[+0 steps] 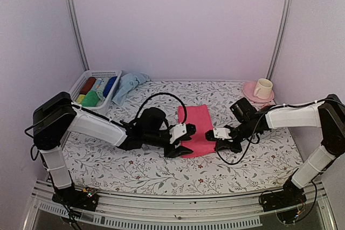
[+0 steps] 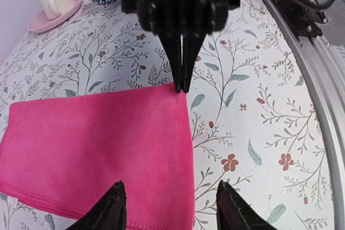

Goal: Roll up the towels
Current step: Roll the towel at the center of the board.

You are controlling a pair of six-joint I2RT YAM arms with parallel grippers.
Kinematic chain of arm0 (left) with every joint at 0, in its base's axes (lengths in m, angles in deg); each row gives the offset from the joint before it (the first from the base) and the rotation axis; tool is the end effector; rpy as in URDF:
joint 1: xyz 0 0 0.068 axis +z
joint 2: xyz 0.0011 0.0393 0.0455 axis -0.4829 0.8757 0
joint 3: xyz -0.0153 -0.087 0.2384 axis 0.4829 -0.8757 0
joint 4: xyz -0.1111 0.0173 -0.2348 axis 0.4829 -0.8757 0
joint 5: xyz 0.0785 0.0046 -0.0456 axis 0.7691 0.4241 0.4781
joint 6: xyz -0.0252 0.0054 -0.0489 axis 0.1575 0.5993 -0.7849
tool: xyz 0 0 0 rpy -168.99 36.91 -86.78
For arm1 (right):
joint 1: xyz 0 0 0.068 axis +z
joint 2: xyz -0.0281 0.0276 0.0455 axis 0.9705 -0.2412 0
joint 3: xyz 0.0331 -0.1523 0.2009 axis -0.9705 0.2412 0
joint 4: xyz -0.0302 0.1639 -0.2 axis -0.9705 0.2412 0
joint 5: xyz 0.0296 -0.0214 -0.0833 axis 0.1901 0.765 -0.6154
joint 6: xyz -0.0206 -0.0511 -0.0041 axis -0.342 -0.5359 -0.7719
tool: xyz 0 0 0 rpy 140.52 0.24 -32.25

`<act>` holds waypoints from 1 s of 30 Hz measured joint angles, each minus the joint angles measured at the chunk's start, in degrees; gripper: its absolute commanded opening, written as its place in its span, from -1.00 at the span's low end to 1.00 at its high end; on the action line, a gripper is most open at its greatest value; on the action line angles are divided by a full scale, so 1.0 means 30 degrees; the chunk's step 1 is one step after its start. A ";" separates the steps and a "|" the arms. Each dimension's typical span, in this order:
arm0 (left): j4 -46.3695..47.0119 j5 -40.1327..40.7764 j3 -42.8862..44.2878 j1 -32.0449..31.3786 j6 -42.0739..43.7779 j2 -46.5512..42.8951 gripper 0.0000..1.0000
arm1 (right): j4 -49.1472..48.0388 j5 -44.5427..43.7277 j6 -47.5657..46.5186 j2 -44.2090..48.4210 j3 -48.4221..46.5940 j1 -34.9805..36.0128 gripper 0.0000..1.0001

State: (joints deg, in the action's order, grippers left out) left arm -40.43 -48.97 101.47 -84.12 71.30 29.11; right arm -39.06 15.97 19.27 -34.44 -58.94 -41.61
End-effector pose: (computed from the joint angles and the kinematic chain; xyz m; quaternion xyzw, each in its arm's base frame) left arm 0.2043 -0.3196 0.1393 0.5813 0.6244 -0.3179 0.4137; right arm 0.2258 0.1760 0.1424 -0.7124 0.6260 0.1876 0.2557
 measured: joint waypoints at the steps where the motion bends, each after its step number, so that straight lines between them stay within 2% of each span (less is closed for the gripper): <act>1: -0.0270 0.0211 0.0000 -0.0080 0.0401 0.0102 0.16 | 0.0168 0.0058 0.0036 -0.0095 -0.0131 -0.0036 -0.96; 4: -0.0852 0.1013 0.0007 -0.0459 0.1326 0.0510 0.20 | 0.0831 0.0211 0.0153 -0.0466 -0.0597 -0.0168 -0.96; 8: -0.1362 0.2069 0.0007 -0.0954 0.2259 0.1122 0.35 | 0.1413 0.0401 0.0299 -0.0918 -0.0947 -0.0291 -0.96; 18: -0.1275 0.5268 0.0328 -0.2113 0.3541 0.2419 0.35 | 0.2025 0.0481 0.0437 -0.1202 -0.0976 -0.0510 -0.96; 21: -0.0852 0.6382 0.0568 -0.2390 0.3825 0.2688 0.28 | 0.2127 0.0503 0.0437 -0.1202 -0.0984 -0.0510 -0.96; 24: -0.0699 0.7140 0.0714 -0.2506 0.4051 0.2841 0.08 | 0.2229 0.0539 0.0430 -0.1202 -0.0991 -0.0532 -0.96; 30: -0.1275 0.7912 0.1188 -0.2572 0.4481 0.3206 -0.91 | 0.2463 0.0568 0.0415 -0.1202 -0.1173 -0.0539 -0.96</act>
State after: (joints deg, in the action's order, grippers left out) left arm -44.26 -25.23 105.03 -91.83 84.74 38.73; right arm -31.67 17.67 20.52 -38.04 -62.46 -43.23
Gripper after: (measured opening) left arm 0.264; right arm 0.024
